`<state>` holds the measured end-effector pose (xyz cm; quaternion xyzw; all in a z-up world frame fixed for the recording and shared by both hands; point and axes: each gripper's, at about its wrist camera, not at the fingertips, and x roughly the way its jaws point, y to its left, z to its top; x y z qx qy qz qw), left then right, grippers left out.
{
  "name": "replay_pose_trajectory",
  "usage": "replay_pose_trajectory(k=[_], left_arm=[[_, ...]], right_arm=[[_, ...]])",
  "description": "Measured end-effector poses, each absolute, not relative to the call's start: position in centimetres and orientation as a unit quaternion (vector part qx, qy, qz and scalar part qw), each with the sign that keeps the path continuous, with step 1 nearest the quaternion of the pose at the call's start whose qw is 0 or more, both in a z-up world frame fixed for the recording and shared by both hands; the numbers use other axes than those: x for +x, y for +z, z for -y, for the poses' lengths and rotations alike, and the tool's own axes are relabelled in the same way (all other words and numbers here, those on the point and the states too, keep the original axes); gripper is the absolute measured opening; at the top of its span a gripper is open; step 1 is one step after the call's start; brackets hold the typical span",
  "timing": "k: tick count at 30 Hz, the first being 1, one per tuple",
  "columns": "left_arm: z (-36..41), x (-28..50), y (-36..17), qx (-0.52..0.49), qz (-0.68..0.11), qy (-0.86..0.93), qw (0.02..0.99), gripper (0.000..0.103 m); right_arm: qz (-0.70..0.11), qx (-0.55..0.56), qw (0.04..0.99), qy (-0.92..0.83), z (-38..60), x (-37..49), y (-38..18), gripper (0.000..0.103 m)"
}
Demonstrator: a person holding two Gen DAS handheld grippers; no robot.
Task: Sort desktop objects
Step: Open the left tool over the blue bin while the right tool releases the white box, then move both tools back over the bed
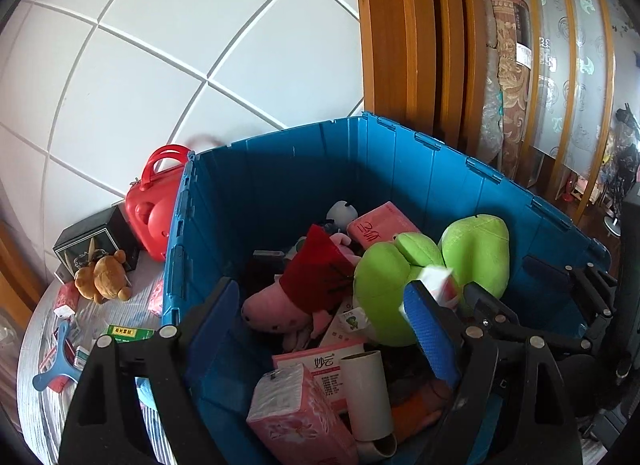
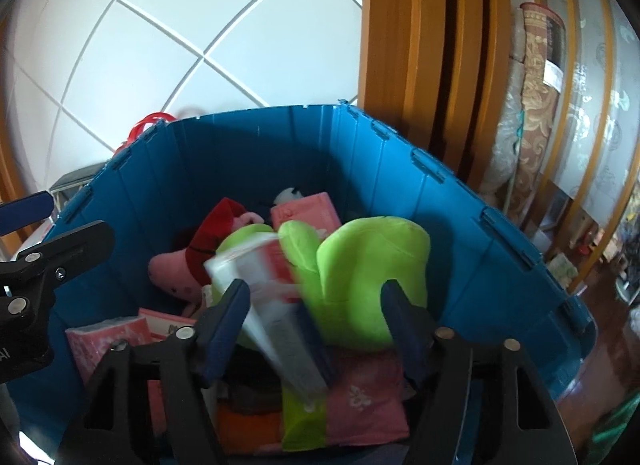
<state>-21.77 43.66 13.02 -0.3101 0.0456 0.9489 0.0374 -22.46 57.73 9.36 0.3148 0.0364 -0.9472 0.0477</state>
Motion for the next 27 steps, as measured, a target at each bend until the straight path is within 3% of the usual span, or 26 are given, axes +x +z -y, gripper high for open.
replay_pose_trajectory(k=[3,5,7,27], left_arm=[[-43.6,-21.5,13.0,-0.308,-0.045,0.949,0.038,0.085],[-43.7,-21.5,12.9,-0.307,-0.045,0.95,0.035,0.085],[-43.7,-21.4,12.8,-0.303,-0.045,0.951,0.034,0.085],[-43.7,-19.3,13.3,-0.267,-0.061,0.96,0.06,0.085]], right_arm=[[-0.032,0.311,0.043,-0.949,-58.0,-22.1,9.5,0.08],[-0.031,0.304,0.04,-0.951,-58.1,-21.8,9.5,0.097],[-0.028,0.301,0.039,-0.952,-58.1,-21.7,9.4,0.101],[-0.016,0.295,0.015,-0.955,-58.6,-20.9,8.3,0.103]])
